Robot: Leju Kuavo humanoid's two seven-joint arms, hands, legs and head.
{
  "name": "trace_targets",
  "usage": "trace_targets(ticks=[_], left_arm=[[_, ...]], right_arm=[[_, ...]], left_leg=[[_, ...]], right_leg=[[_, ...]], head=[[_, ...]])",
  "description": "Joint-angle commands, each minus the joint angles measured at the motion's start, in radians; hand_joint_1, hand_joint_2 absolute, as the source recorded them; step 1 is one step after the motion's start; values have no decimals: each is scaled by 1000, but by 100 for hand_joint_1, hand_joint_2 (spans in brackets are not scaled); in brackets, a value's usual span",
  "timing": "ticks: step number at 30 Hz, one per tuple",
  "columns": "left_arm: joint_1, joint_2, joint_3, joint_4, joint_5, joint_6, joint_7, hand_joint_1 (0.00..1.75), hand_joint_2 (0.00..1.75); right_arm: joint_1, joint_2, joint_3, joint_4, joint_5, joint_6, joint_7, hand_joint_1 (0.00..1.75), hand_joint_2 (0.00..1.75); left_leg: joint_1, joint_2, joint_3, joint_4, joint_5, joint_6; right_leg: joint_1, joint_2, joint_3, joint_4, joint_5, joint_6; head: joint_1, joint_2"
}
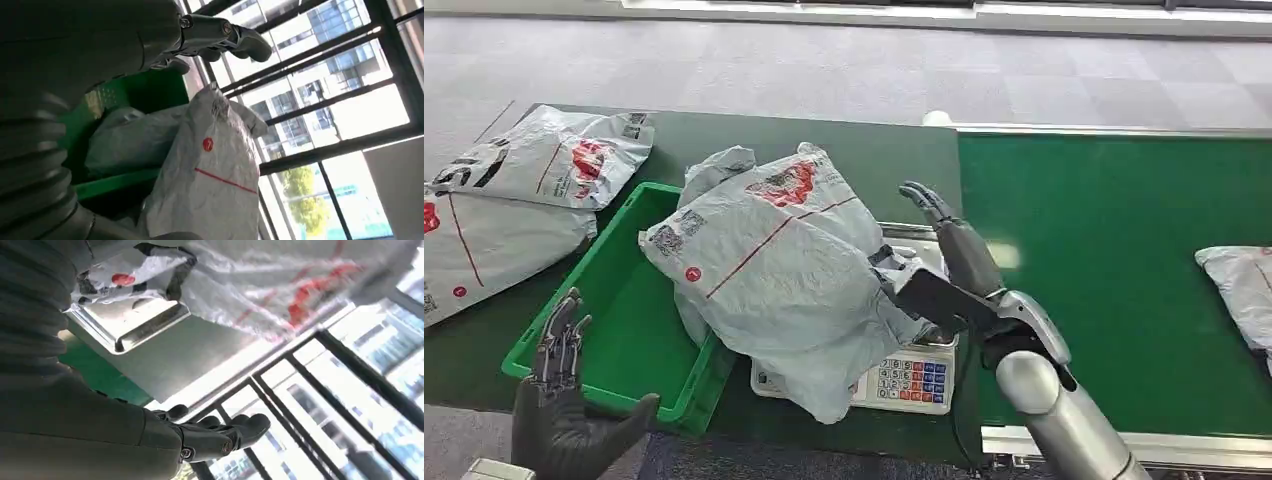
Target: Moved the parcel from conveyor to table for the left to box.
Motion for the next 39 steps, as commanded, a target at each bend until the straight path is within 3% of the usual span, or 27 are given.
trace_targets(ticks=[1,3,4,7,9,10,15,20,25,29,34,39], left_arm=[[-257,125,-229,106,-281,164,153,0,175],[-338,135,-311,162,-369,209,220,0,175],[-338,135,-311,162,-369,209,220,0,175],[-492,168,-445,298,-555,268,357,0,175],[-537,156,-468,348,-559,279,377,0,175],[-537,156,-468,348,-559,279,377,0,175],[-523,174,-474,329,-556,289,381,0,175],[-534,177,-483,339,-564,285,394,0,175],[-735,68,-601,644,-734,174,560,0,175],[-828,-38,-635,918,-696,88,602,0,175],[-909,-100,-643,1227,-741,78,665,0,175],[-955,-124,-611,1393,-769,109,688,0,175]], right_arm=[[413,146,-400,-351,-226,-262,-274,0,175],[457,161,-420,-368,-291,-312,-333,0,175],[457,161,-420,-368,-291,-312,-333,0,175],[525,223,-495,-356,-682,-333,-415,0,175],[543,226,-498,-347,-696,-327,-441,0,175],[543,226,-498,-347,-696,-327,-441,0,175],[531,228,-493,-350,-694,-336,-438,0,175],[532,233,-492,-347,-702,-341,-432,0,175],[550,233,-398,-251,-713,-384,-468,0,175],[467,188,-295,-157,-725,-438,-466,0,175],[416,193,-231,-107,-738,-450,-438,0,175],[375,200,-212,-81,-740,-440,-415,0,175]], left_leg=[[0,-13,-1,-2,2,0],[0,-16,-1,-2,3,0],[0,-12,-2,-1,2,0],[0,-11,-1,-3,3,0],[-1,-8,1,-2,2,0],[0,-13,1,-5,5,0],[-1,3,1,-2,1,1],[-1,4,1,-2,1,0],[-1,-3,1,-4,5,1],[-1,2,2,-3,3,2],[-2,4,2,-4,6,3],[-2,6,1,-1,4,3]], right_leg=[[1,-13,4,-2,-2,-1],[0,-16,3,-2,-2,-1],[0,-12,2,-1,-2,-1],[0,-12,4,-2,-1,-2],[-1,-10,4,-2,-1,-1],[0,-15,5,-5,1,-2],[-1,2,2,-1,2,-1],[-1,4,0,-1,3,-2],[-1,-3,3,-5,4,-2],[-1,1,3,-4,5,-1],[-2,4,3,-5,9,0],[-2,7,1,-2,7,1]], head=[[0,0],[0,0],[0,0],[0,0],[0,0],[0,0],[0,0],[0,0],[0,0],[0,0],[0,0],[0,0]])
